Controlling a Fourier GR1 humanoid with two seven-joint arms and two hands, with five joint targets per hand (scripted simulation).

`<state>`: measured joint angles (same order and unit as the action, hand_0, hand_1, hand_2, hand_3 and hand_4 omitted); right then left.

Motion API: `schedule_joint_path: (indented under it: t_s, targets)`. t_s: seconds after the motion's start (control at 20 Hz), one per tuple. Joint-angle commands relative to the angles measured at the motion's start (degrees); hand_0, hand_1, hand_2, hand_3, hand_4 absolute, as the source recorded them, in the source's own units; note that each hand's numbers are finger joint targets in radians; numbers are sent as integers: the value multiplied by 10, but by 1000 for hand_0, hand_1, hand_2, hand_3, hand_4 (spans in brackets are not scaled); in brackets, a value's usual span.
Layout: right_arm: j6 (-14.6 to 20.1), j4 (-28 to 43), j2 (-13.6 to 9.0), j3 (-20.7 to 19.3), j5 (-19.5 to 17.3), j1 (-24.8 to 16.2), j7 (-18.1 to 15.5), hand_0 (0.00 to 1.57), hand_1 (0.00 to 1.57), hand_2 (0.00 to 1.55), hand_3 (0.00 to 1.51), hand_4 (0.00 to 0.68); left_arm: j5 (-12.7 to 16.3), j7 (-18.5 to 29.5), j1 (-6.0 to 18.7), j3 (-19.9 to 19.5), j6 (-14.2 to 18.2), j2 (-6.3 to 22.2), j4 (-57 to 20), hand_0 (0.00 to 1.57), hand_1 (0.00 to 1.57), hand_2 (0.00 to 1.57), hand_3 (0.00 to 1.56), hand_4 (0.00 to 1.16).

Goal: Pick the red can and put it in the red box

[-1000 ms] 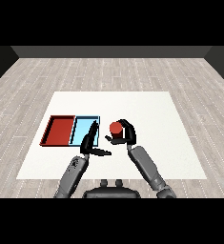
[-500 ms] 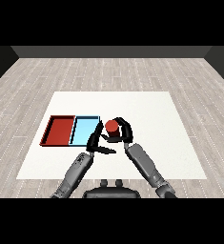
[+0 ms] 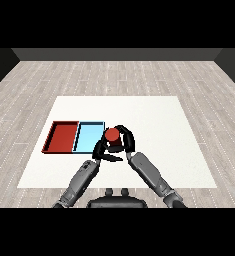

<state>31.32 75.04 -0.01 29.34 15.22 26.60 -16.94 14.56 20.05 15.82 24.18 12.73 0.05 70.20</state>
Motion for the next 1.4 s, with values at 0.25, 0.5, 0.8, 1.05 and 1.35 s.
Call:
schedule_joint_path:
  t_s: [0.25, 0.5, 0.8, 1.05, 1.35]
  targets:
    - [63, -21, 0, 78, 67, 43, -19, 1494, 1494, 1447, 1378, 617, 26, 1, 49, 41, 29, -1, -24, 0, 0, 0, 0, 0]
    - [25, -19, 0, 70, 48, -1, -45, 1482, 1482, 1455, 1375, 620, 11, -14, 21, 14, 12, 7, 20, 0, 0, 0, 0, 0]
    - [51, -31, 0, 95, 61, 29, -37, 1467, 1467, 1450, 1366, 630, 20, -5, 58, 39, 88, 0, -27, 0, 0, 0, 0, 431]
    - [51, 6, 0, 99, 46, 18, -8, 1479, 1479, 1455, 1367, 632, 51, -8, 32, 31, 153, 0, -25, 1571, 1571, 1564, 1486, 988]
    - [56, -11, 0, 99, 61, 40, -15, 1535, 1535, 1459, 1376, 606, 19, -68, 61, 61, 233, 0, -10, 1550, 1550, 1505, 1410, 912]
